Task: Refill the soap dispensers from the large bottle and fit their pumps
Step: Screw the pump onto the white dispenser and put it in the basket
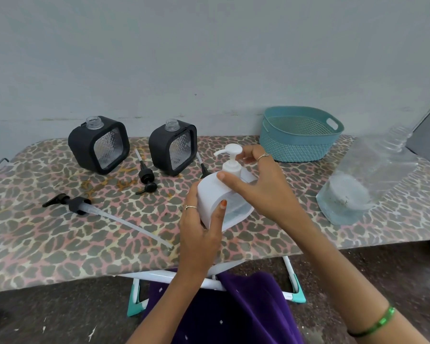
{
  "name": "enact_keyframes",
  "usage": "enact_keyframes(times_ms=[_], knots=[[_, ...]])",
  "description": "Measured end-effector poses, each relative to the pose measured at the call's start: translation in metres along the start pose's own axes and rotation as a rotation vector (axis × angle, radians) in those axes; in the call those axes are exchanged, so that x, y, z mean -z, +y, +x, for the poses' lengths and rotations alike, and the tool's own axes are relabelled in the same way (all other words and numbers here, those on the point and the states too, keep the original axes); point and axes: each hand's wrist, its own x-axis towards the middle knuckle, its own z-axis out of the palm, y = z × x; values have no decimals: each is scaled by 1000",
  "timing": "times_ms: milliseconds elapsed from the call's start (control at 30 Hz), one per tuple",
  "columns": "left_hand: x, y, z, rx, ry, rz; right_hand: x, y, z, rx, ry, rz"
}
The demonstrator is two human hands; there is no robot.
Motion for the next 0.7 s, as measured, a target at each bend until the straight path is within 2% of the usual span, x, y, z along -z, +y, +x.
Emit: enact_keyframes(times_ms=[200, 400, 500, 600, 700], knots=[[0, -3, 1, -13, -1, 9, 13, 2, -1, 19, -68, 139], [0, -1, 0, -18, -4, 17, 0, 7, -2, -2, 85, 218], [0, -1, 0, 1, -9, 2, -6, 8, -2, 13, 122, 173], [0, 0, 0, 14, -10, -5, -4, 9, -3, 30, 74, 169], [0, 0, 0, 3, -10, 1, 4, 11, -3, 43, -52, 254]])
